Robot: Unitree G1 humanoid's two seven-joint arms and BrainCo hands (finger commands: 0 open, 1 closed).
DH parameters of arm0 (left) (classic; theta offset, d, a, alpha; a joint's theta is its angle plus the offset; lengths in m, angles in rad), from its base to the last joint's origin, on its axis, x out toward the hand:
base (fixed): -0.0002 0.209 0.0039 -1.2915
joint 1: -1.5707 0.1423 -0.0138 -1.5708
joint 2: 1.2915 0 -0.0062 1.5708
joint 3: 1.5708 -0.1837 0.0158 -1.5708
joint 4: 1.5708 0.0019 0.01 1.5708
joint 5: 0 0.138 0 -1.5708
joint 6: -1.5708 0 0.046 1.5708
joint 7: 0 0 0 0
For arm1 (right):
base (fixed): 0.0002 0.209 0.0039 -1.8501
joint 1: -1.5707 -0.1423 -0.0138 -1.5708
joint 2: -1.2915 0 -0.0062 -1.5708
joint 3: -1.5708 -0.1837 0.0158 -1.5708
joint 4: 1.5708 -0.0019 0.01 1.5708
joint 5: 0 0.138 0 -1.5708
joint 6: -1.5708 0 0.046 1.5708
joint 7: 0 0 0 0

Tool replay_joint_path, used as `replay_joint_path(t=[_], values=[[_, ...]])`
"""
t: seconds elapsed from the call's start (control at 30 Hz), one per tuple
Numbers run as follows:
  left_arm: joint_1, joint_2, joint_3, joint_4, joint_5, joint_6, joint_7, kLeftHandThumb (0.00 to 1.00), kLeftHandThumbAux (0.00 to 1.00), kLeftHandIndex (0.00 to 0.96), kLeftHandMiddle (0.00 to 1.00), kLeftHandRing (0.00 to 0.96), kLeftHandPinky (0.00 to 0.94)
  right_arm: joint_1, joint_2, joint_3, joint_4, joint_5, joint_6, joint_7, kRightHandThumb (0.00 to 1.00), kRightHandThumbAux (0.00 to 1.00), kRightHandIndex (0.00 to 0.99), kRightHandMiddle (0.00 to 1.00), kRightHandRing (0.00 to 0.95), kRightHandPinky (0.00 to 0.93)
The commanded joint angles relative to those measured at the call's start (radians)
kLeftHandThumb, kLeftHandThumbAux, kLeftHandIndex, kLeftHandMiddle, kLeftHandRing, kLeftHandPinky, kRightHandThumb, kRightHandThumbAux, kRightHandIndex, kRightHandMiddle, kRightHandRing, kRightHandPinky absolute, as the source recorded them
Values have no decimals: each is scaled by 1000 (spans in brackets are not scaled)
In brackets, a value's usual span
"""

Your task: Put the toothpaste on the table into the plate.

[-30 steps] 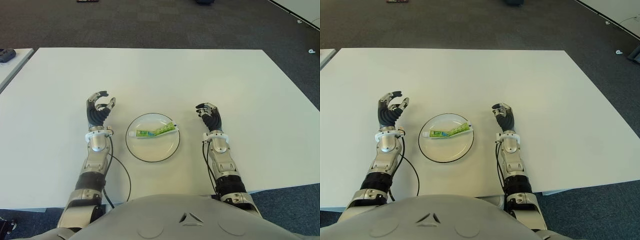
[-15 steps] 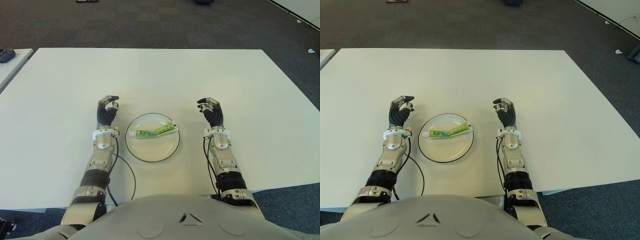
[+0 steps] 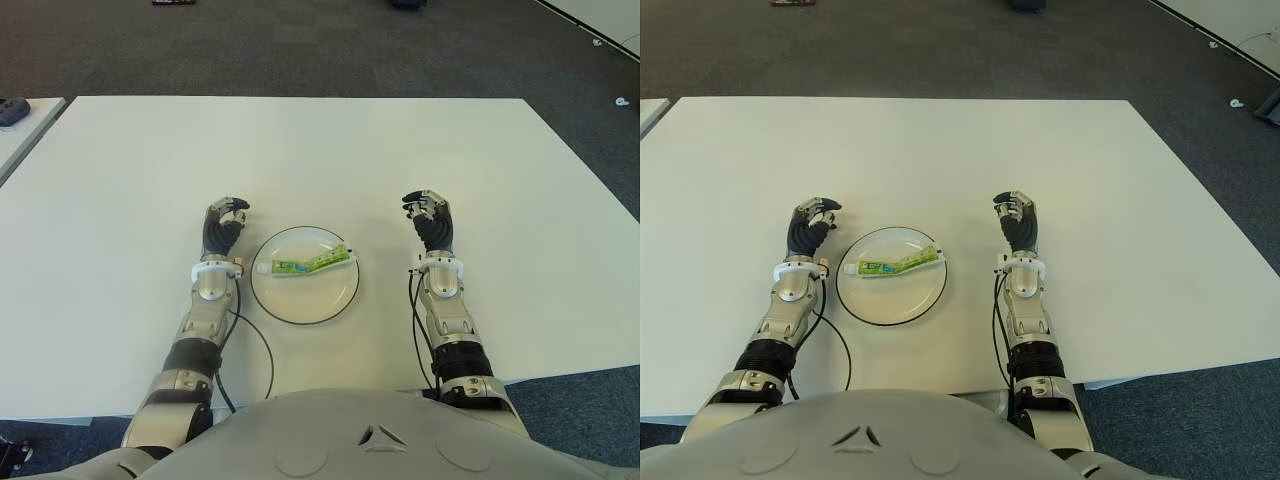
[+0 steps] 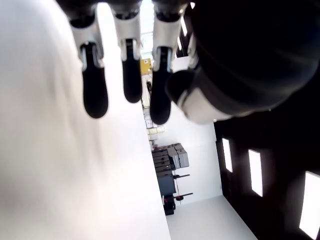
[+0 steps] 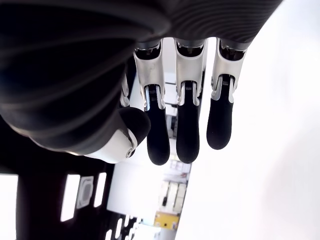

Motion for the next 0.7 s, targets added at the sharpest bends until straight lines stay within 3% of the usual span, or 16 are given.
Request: replay_joint_path(t=[0.03, 0.7], values=[[-3, 5, -15, 3, 12, -1, -19, 698, 722, 431, 541, 532, 513, -23, 4, -5, 26, 13, -19, -1, 710, 726, 424, 446, 433, 445], [53, 22, -42, -129, 20, 35, -66, 698, 723, 428, 531, 537, 524, -55, -3, -12, 42, 34, -49, 32, 710, 728, 423, 432, 422, 443]])
